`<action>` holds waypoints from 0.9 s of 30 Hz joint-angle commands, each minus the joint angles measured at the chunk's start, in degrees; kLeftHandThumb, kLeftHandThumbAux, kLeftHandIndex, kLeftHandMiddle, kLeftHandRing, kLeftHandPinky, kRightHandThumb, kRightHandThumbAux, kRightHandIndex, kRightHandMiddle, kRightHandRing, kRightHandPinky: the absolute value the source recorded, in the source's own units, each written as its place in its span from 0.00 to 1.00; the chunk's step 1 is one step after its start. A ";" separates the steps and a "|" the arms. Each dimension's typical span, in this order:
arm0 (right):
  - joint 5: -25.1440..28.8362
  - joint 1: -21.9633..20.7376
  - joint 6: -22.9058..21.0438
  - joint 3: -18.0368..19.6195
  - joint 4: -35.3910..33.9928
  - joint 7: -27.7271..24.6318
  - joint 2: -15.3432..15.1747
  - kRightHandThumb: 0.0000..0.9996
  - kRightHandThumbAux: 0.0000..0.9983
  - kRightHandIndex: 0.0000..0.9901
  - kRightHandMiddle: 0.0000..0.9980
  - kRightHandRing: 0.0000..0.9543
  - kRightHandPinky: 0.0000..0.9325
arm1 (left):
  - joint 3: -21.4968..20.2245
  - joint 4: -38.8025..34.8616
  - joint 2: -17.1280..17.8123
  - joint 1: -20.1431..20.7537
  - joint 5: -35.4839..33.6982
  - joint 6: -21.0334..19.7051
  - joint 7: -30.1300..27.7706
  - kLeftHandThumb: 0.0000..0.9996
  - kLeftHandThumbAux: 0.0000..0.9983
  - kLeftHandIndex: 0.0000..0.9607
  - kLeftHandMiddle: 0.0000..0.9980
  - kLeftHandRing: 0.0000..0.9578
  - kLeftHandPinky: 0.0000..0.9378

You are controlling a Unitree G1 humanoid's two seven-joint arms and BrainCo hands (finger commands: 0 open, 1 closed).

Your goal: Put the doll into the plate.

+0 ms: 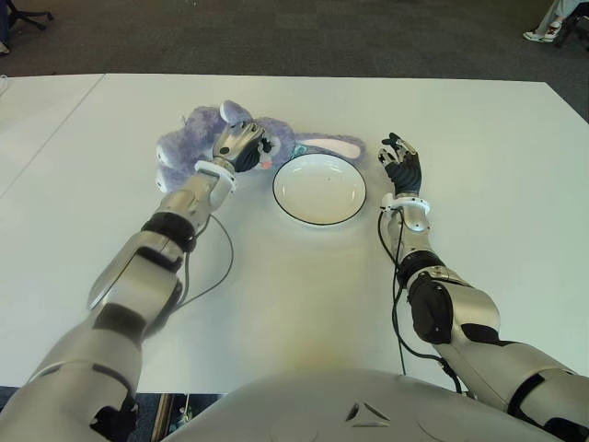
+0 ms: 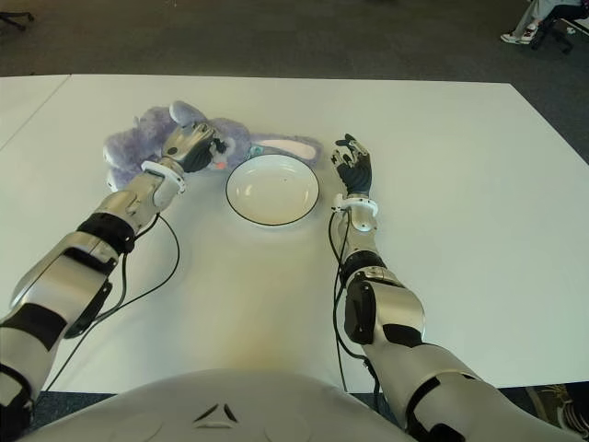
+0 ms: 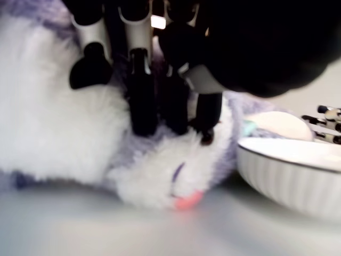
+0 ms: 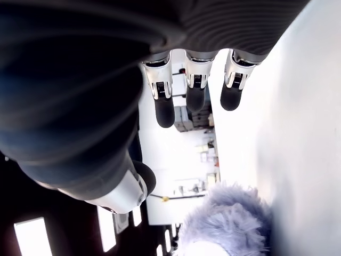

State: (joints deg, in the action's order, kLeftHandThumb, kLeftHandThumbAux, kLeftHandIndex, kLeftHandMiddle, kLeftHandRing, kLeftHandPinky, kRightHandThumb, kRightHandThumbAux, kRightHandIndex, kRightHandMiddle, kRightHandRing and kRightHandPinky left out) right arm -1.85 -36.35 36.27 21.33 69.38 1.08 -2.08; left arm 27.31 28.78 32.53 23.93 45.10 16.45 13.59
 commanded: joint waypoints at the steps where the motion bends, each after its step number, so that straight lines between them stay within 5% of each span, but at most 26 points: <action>1: 1.73 14.26 -6.05 1.54 8.70 -0.48 3.98 0.59 0.84 0.38 0.13 0.04 0.03 | -1.57 -20.96 7.03 -24.39 -3.00 -9.48 -15.84 0.95 0.65 0.40 0.50 0.56 0.85; 13: 1.42 14.18 -6.05 1.26 8.65 -0.23 4.05 0.58 0.84 0.38 0.12 0.02 0.00 | -10.32 -45.13 10.20 -41.35 -9.68 -18.85 -25.96 0.95 0.65 0.40 0.51 0.55 0.81; 14: 1.40 14.15 -6.12 1.25 8.65 -0.19 4.06 0.58 0.84 0.38 0.12 0.02 0.00 | -10.69 -46.02 10.08 -42.09 -9.80 -19.58 -26.52 0.88 0.66 0.41 0.53 0.77 0.82; 15: 1.38 14.08 -6.26 1.24 8.67 -0.14 4.08 0.58 0.84 0.38 0.12 0.02 0.01 | -11.06 -46.79 9.94 -42.99 -10.08 -20.28 -27.05 0.86 0.67 0.41 0.53 0.83 0.83; 27: 0.87 13.81 -6.48 0.85 8.76 0.31 3.99 0.58 0.84 0.38 0.12 0.02 0.00 | -13.46 -49.71 7.39 -46.23 -11.35 -26.03 -29.78 0.85 0.67 0.42 0.54 0.85 0.87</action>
State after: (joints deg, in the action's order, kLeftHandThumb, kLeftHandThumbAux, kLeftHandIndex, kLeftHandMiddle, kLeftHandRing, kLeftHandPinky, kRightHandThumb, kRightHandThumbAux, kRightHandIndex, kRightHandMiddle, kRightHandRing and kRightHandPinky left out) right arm -1.84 -36.04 36.25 21.40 69.64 0.73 -2.01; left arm 12.57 -22.56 40.60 -17.70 34.82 -4.93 -9.35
